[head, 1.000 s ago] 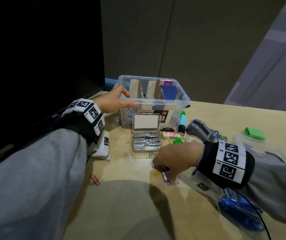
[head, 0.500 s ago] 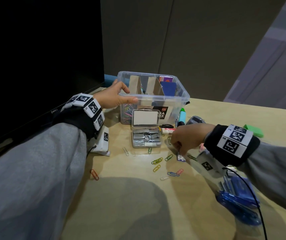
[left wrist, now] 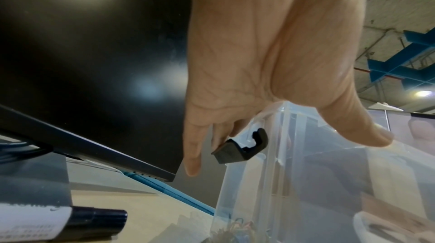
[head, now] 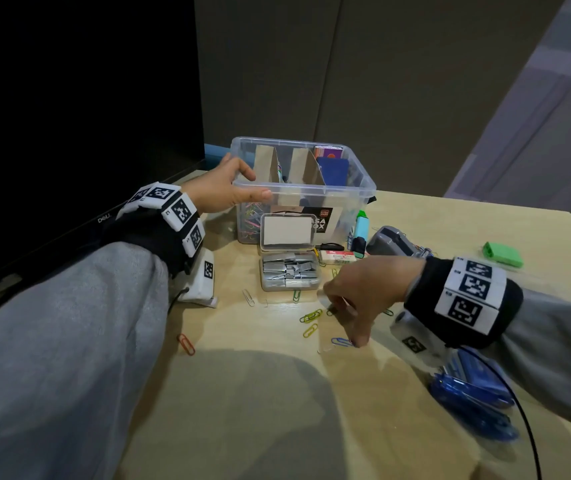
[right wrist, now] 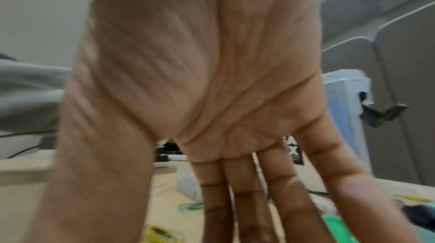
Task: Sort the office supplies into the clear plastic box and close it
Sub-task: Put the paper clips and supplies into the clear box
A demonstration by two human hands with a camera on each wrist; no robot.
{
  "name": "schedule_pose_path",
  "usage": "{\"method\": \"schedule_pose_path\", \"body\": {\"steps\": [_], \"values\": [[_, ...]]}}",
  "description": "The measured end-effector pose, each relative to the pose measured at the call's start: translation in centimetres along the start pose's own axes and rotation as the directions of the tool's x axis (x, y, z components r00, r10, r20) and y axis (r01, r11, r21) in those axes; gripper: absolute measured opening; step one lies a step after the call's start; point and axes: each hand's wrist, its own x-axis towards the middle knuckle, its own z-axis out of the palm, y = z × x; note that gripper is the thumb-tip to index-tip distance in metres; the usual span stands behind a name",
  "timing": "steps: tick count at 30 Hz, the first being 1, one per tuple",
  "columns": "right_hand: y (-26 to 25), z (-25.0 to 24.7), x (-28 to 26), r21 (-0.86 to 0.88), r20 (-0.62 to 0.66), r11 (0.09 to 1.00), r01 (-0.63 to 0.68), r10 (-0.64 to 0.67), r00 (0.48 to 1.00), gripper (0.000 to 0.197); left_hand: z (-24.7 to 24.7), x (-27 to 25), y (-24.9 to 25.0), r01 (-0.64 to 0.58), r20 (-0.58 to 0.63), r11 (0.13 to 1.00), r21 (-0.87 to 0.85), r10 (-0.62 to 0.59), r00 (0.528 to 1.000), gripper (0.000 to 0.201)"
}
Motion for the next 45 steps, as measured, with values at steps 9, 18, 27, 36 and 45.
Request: {"method": "schedule_pose_path", "body": {"steps": [9,18,27,36,45], "values": [[-1.2,1.2,0.1,-0.02,-0.044,0.999,-0.036,0.035,0.998,0.052,1.1,-3.1,1.4,0.004,-0.168,0.967,0.253,0.04,0.985,0.092],[-1.4,0.5,1.0,0.095,-0.21,0.994,0.058,-0.036,0.977,0.033,3.0,-10.2,3.2,-0.363,0.266,0.632,0.685,0.246,0.932,0.022],[-1.5,0.5,1.1,0.008,-0.418,0.992,0.13,-0.115,0.901,0.029,6.0,-12.6,1.5,-0.443,0.545,0.343,0.828,-0.311,0.778,0.056],[-1.1,1.7,0.0,-0.015,-0.354,0.986,0.164,-0.159,0.922,0.046,8.2,-14.2,4.1,-0.535,0.638,0.392,0.749,-0.209,0.741,0.078],[1.2,2.3,-2.4,0.128,-0.259,0.992,0.011,0.023,0.966,0.048,8.6,-12.4,5.0,-0.452,0.56,0.631,0.631,0.034,0.828,0.02]]}}
